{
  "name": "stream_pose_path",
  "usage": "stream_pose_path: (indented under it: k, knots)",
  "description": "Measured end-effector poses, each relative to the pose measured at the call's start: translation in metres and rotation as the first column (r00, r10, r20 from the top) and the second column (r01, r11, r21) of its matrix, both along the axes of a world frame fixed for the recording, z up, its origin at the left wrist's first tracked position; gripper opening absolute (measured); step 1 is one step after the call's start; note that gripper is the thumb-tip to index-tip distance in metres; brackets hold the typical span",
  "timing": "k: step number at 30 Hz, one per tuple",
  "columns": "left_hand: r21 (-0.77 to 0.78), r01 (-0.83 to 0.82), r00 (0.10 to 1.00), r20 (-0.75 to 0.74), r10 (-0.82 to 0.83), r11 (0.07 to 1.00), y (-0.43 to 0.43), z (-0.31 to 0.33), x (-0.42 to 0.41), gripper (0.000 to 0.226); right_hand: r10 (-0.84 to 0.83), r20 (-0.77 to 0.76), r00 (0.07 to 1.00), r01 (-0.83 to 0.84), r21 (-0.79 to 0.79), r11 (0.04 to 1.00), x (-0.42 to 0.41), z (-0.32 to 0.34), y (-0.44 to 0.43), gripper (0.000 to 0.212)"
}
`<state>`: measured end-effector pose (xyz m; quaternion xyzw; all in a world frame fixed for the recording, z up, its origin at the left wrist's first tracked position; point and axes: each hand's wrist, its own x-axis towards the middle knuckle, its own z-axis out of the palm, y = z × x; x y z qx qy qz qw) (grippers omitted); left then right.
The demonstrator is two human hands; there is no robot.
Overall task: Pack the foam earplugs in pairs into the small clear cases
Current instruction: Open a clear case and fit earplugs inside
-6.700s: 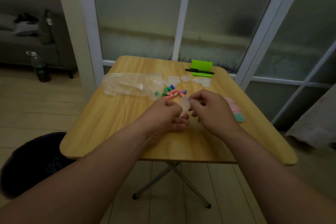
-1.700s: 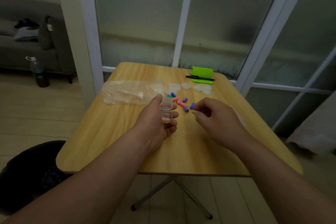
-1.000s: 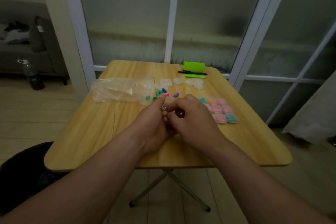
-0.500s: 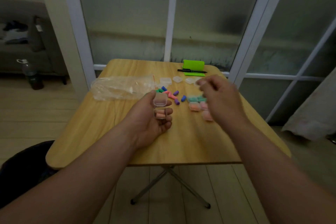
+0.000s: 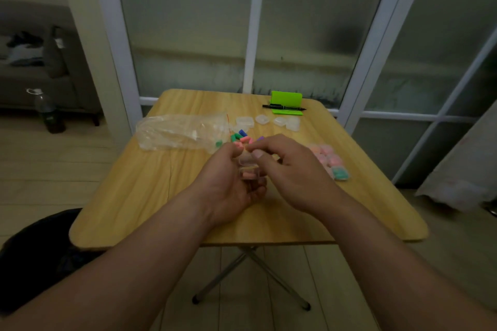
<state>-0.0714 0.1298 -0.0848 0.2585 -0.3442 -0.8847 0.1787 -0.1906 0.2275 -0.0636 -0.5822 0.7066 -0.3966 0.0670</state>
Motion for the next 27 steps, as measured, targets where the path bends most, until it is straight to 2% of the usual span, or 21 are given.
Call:
stream_pose_path:
  k: [3, 5, 8, 10, 14, 17, 22, 27]
  knots:
    - [0.047, -0.025, 0.999, -0.029, 0.026, 0.999, -0.011, -0.005, 0.000, 0.056, 0.057, -0.099, 0.993, -0.054, 0.036, 0.998, 0.002, -0.007, -0.001, 0.015]
    - [0.048, -0.033, 0.999, -0.034, 0.035, 0.998, -0.018, -0.006, 0.000, 0.065, 0.079, -0.155, 0.985, -0.071, 0.056, 0.996, 0.005, -0.012, -0.002, 0.018]
    - [0.006, -0.060, 0.998, -0.024, 0.060, 0.998, -0.019, -0.008, 0.000, 0.070, 0.038, -0.211, 0.977, -0.031, 0.037, 0.999, 0.009, -0.017, -0.005, 0.016]
    - [-0.054, -0.065, 0.998, -0.027, 0.064, 0.996, -0.017, -0.006, 0.001, 0.065, 0.013, -0.185, 0.983, -0.011, 0.016, 1.000, 0.009, -0.018, -0.008, 0.016]
    - [-0.214, 0.003, 1.000, -0.026, -0.008, 0.977, -0.011, -0.001, 0.004, 0.049, 0.011, -0.027, 1.000, -0.011, -0.028, 1.000, 0.004, -0.021, -0.008, 0.028]
    - [-0.309, 0.034, 0.999, -0.013, -0.040, 0.950, -0.005, 0.000, 0.004, 0.045, 0.015, -0.031, 0.999, -0.015, -0.017, 1.000, -0.001, -0.021, -0.005, 0.037]
    - [-0.341, 0.029, 1.000, 0.001, -0.030, 0.940, -0.001, -0.005, -0.004, 0.042, -0.008, -0.126, 0.992, 0.013, 0.034, 0.999, -0.007, -0.020, 0.002, 0.043]
    - [-0.282, 0.002, 1.000, -0.023, -0.009, 0.959, 0.005, -0.005, -0.012, 0.038, -0.001, -0.140, 0.990, 0.006, 0.037, 0.999, -0.014, -0.018, 0.008, 0.041]
